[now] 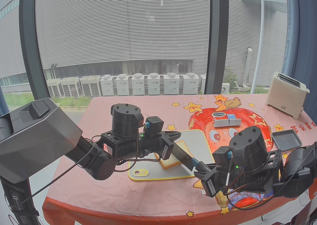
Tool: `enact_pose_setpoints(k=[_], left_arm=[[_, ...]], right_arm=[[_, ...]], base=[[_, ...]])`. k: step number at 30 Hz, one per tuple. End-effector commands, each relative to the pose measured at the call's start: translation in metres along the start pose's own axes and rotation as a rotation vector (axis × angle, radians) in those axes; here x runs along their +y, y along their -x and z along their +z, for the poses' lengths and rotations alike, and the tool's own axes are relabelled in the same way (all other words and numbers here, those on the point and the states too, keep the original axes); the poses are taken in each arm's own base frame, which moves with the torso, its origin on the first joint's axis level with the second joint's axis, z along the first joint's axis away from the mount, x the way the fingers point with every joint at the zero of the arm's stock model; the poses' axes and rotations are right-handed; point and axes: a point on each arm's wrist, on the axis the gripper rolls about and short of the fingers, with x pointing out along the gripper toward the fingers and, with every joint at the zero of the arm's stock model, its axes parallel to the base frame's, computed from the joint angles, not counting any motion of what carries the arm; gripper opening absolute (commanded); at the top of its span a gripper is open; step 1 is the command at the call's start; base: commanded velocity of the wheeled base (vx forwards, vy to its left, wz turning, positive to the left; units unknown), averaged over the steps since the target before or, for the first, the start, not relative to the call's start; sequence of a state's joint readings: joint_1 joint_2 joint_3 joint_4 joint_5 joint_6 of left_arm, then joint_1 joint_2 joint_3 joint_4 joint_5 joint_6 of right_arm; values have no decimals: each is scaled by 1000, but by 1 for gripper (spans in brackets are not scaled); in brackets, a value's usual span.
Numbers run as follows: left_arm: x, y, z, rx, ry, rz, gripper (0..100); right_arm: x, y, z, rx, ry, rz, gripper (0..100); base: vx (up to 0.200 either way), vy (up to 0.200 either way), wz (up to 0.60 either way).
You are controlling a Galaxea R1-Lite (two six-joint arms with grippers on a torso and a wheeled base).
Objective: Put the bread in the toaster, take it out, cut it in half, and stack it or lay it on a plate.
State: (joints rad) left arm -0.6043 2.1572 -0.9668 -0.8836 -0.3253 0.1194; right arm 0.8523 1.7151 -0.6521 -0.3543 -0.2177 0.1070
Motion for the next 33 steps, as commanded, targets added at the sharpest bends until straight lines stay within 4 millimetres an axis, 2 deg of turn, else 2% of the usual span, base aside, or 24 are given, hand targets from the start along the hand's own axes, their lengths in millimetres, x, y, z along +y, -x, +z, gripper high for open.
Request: enact_pose_setpoints(k=[1,14,20,27,33], left_arm=[[0,0,-2,7,2,-1,0],[0,-1,-1,3,2,0,0],[0,-1,-7,20,9,1,0],[0,-1,1,-4,9,2,0],[0,-1,-1,0,29,2,0]], right_arm=[[0,1,1,-5,-1,1,0],[1,1,-3,12,6,3,0],[-1,4,2,-14,-3,0,0],[1,2,-3,13,8,3,0],[1,3,-1,1,3,2,0]], base=[[0,0,0],[0,0,0],[0,0,0],[0,0,0],[0,0,0]])
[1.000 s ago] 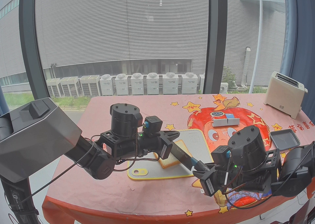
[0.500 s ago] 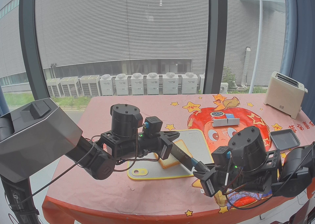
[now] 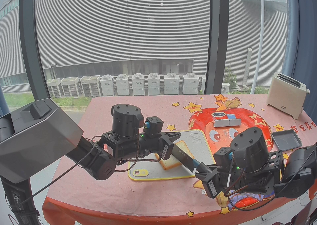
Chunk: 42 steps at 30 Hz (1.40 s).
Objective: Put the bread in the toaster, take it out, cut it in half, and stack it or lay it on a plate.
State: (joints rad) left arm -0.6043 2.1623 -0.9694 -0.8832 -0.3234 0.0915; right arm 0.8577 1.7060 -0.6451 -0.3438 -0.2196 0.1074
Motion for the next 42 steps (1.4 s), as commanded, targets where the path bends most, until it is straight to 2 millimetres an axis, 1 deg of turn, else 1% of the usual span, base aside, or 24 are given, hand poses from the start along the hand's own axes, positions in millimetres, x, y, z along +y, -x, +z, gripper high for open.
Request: enact_pose_setpoints(k=[1,8,13,20,26,34,39,41,42], left_arm=[[0,0,0,-1,0,0,0],[0,0,10,-71,12,3,0],[1,0,13,-97,27,9,0],[3,1,16,-186,58,22,0],[7,0,6,-179,63,31,0],[5,2,7,-227,47,25,0],[3,7,-5,-215,51,25,0],[2,6,-11,-207,54,24,0],[2,3,-18,-204,55,26,0]], right_arm=[[0,1,2,-13,-3,1,0],[-1,2,1,-5,-2,-1,0],[-1,2,1,-8,-3,0,0],[-1,1,2,-9,-5,-1,0],[-1,1,2,-11,-5,-1,0],[-1,1,2,-11,-5,-1,0],[-1,1,2,-11,-5,-1,0],[-1,1,2,-9,-5,-1,0],[-1,1,2,-9,-5,-1,0]], base=[[0,0,0],[0,0,0],[0,0,0],[0,0,0],[0,0,0],[0,0,0],[0,0,0],[0,0,0],[0,0,0]])
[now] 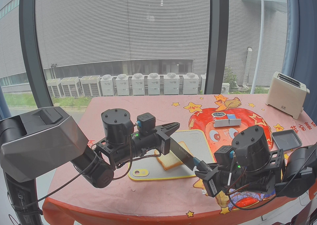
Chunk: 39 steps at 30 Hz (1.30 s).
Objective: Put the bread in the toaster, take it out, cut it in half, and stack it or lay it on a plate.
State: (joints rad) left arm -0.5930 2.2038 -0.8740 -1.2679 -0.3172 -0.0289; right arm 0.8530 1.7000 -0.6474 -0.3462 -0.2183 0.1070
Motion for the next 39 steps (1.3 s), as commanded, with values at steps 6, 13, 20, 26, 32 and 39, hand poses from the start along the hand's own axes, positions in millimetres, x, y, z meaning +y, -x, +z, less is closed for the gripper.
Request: enact_pose_setpoints(k=[6,13,20,26,32,39], left_arm=[[-1,4,-30,18,6,3,0],[-2,5,-29,20,8,0,0],[-4,4,-28,13,5,-5,0],[-5,2,-27,4,2,-10,0],[-5,2,-30,16,6,-10,0],[-4,1,-43,39,10,-3,0]], right_arm=[[0,0,0,1,-1,-1,0],[0,0,0,-1,-2,-1,0],[0,0,0,-1,-5,-1,0],[0,-1,0,1,-4,-2,0],[0,-1,0,2,-4,-1,0],[0,-2,0,-4,-5,0,0]], base=[[0,0,0],[0,0,0],[0,0,0],[0,0,0],[0,0,0],[0,0,0]])
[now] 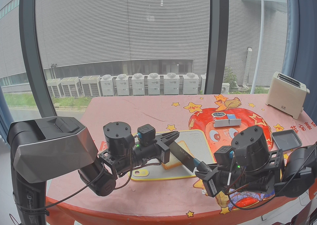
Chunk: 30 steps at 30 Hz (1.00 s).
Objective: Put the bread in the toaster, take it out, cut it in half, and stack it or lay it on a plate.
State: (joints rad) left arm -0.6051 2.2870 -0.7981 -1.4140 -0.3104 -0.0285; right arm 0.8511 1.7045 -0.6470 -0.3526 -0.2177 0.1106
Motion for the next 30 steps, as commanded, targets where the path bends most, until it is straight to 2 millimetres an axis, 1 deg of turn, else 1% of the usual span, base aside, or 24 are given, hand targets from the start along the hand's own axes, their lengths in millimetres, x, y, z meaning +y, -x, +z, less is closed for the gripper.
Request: enact_pose_setpoints(k=[1,8,17,24,30], left_arm=[[1,-1,-10,29,9,4,0],[2,-1,-12,34,12,5,0],[1,-2,-5,13,5,0,0],[1,-1,-6,16,6,2,0],[4,1,-12,38,14,12,0]], right_arm=[[0,0,1,-7,-1,1,0],[-1,0,2,-7,-5,-2,0],[0,-7,-9,51,9,-7,0],[0,-5,-6,28,4,-4,0],[0,-2,1,-5,-5,-1,0]], base=[[0,0,0],[0,0,0],[0,0,0],[0,0,0],[0,0,0]])
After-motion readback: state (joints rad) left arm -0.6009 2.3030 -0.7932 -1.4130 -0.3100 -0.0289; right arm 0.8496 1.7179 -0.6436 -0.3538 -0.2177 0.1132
